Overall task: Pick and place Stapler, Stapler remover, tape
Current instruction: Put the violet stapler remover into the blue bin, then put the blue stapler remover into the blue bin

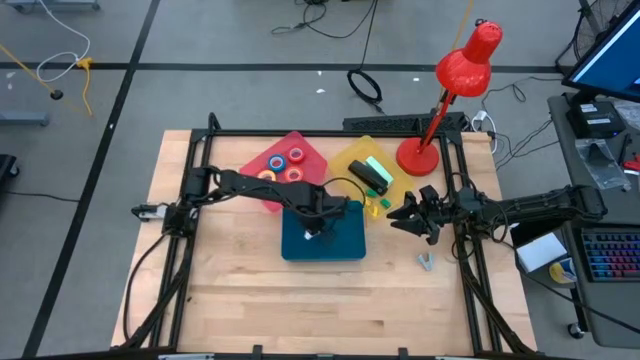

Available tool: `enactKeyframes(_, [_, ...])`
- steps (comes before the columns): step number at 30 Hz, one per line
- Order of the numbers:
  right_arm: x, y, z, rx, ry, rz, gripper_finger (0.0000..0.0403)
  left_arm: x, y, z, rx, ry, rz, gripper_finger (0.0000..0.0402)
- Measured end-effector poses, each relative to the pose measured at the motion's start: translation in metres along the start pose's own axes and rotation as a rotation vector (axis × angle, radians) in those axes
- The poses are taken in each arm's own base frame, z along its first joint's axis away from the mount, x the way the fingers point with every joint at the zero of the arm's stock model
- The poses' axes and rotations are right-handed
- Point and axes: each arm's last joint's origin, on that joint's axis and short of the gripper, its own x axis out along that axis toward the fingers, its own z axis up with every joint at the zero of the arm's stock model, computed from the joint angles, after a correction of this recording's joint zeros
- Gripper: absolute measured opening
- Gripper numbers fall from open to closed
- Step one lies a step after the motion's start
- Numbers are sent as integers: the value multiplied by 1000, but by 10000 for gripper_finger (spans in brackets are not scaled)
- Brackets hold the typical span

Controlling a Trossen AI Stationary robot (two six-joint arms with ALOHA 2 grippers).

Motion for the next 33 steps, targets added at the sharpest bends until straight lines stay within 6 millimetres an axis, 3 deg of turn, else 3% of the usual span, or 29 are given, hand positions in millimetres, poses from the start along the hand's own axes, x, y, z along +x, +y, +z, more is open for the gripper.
enactKeyframes(6, [0, 0, 0, 0, 1, 3, 160, 10, -3, 2, 3, 16, -18, 91])
enactKeyframes(16, [0, 0, 0, 8, 1, 3, 160, 5, 3, 5, 40, 86, -123, 192])
enactKeyframes(25, [0, 1, 1, 25, -4, 9, 160, -27, 21, 13, -18, 41, -184, 227])
enactKeyframes(33, [0, 4, 0, 90, 44, 93, 161, -94, 22, -9, 91, -189, -169, 228])
